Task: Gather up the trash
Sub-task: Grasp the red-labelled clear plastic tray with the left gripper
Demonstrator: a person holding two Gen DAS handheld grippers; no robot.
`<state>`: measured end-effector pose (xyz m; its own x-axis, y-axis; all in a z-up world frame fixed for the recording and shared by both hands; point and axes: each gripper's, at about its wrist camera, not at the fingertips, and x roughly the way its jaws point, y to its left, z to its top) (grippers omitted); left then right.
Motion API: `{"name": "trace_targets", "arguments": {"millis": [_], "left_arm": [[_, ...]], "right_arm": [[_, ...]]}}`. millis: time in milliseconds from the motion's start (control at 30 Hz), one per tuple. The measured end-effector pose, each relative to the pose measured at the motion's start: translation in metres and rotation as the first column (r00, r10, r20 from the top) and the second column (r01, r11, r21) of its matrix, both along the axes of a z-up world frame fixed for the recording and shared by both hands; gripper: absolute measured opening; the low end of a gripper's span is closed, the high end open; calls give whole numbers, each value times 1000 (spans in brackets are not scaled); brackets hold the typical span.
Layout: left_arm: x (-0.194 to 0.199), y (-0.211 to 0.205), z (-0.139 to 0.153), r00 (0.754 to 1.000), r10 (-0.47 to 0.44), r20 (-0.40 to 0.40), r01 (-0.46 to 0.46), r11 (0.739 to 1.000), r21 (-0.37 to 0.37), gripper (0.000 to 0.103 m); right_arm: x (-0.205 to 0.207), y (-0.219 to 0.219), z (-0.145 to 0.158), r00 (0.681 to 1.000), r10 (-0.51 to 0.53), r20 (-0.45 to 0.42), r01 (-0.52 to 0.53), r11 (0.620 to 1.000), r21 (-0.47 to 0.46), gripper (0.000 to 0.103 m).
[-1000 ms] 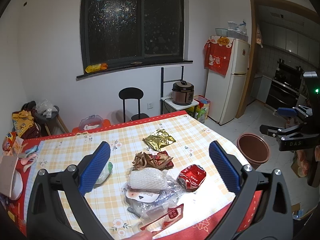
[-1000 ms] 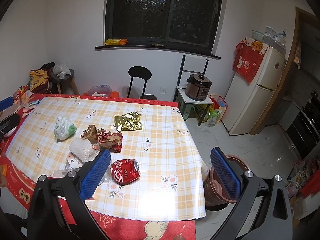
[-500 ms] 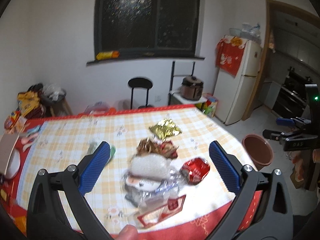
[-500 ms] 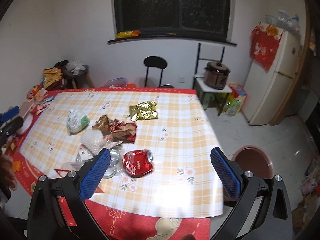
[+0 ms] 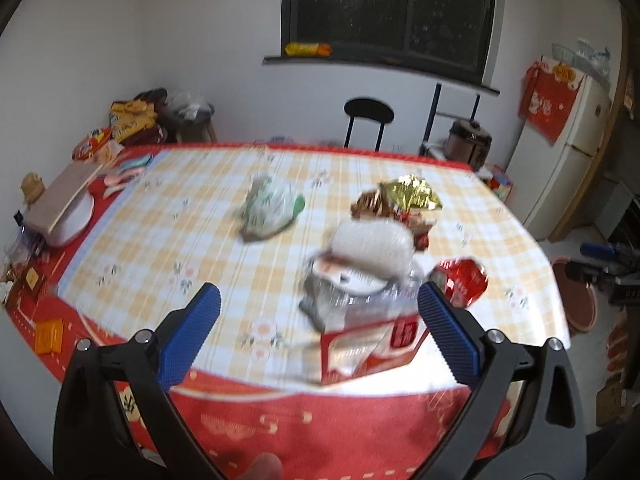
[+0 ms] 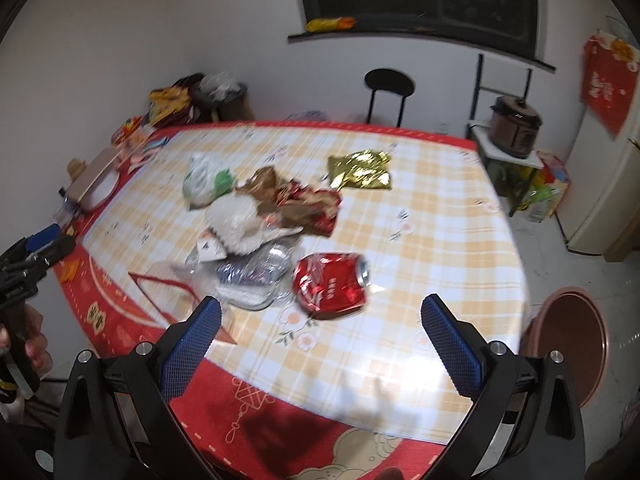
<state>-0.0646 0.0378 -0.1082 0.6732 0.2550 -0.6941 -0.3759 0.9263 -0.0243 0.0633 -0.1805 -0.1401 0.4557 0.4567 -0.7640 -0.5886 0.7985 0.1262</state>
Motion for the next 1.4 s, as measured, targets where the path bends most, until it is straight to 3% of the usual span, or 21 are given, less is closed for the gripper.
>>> {"name": "trace_targets", "arguments": {"millis": [167, 233, 433, 633, 967, 1167, 1400], "left_arm": [[-4, 2, -29, 997, -57, -60, 57, 998, 10, 93], [-1, 9, -44, 993, -85, -82, 84, 996, -15, 84], [13, 20, -86, 974, -177, -138, 165, 982, -93, 70], [27, 28, -119, 946, -275, -174, 249, 956, -157, 61], [50, 42, -149, 930, -330, -164, 287, 928, -239, 61], [54, 36, -154, 914, -369, -166, 324, 913, -246, 60], [54, 37, -154, 919, -364, -149, 319, 911, -260, 60]], "right_arm": [[3, 21, -5, 1000, -1, -31, 2, 1000, 14, 99], [1, 30, -4, 999, -4, -38, 4, 1000, 21, 99], [-3, 48, -11, 998, -14, -66, 13, 1000, -13, 99], [-4, 56, -29, 988, -85, -133, 81, 996, -38, 99], [-6, 62, -44, 981, -144, -129, 133, 987, -90, 99], [-6, 60, -50, 976, -169, -140, 159, 984, -83, 99], [4, 59, -60, 979, -173, -102, 164, 982, -95, 99]]}}
